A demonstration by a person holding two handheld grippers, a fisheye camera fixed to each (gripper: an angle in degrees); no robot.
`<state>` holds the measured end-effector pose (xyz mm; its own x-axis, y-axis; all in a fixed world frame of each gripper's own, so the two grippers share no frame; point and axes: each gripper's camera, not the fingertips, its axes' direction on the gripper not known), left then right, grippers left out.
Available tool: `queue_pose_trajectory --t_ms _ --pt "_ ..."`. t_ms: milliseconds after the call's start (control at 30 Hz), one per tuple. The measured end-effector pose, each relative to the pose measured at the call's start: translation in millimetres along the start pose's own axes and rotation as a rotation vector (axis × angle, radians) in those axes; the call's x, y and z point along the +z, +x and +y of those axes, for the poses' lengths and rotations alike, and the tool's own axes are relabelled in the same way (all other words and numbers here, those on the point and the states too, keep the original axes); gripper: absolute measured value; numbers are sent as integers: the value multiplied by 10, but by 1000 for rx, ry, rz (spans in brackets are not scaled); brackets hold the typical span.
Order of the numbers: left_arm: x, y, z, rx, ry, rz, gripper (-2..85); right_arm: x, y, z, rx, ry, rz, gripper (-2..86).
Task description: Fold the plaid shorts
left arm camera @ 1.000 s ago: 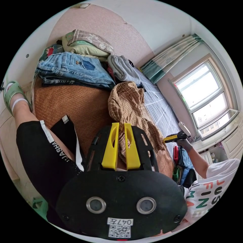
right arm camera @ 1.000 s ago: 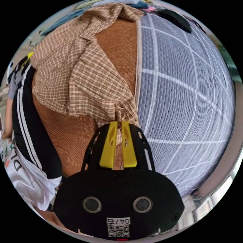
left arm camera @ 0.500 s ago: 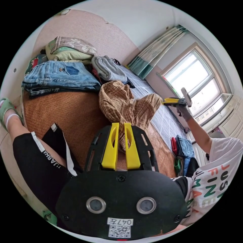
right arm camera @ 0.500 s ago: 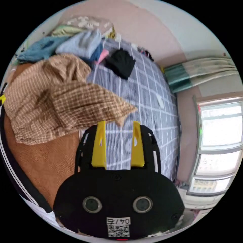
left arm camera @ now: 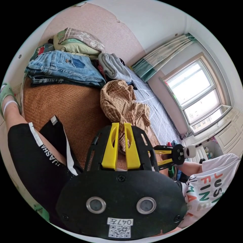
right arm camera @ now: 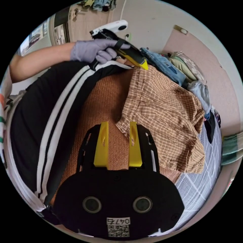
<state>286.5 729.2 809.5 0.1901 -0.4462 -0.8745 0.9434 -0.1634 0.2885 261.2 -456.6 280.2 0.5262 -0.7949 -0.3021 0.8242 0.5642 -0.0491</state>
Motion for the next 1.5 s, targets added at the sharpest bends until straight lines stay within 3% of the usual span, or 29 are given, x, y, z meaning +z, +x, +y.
queue_pose_trajectory --t_ms 300,467,600,767,833,933,1033,1233,1367,1500 --pt "-230 -34 -16 -63 135 -76 47 463 280 -138 -88 -147 -28 10" --pt "-204 -60 -123 -99 106 -87 -1 450 754 71 100 -103 -393 6" --pt "-117 113 -268 -16 40 -143 -9 761 938 262 236 -135 -574 6" --pt "30 312 -461 90 -70 -133 -10 1255 1027 416 347 23 -977 7" --pt "75 314 -530 86 -109 -129 -10 1403 1092 452 369 6 -1012 15" --pt "129 261 -642 40 -162 -131 -10 1404 1358 564 337 7 -990 42" --pt "138 236 -745 9 -183 -131 -10 1195 1930 778 394 83 -825 52" --pt "128 353 -932 32 -217 -156 -10 1103 3623 1603 1055 351 -421 69" --pt "105 434 -1058 44 -234 -163 -10 1368 4276 1683 1245 257 -231 80" --pt "110 491 -1173 50 -252 -159 -10 1749 4512 1500 1245 111 -254 61"
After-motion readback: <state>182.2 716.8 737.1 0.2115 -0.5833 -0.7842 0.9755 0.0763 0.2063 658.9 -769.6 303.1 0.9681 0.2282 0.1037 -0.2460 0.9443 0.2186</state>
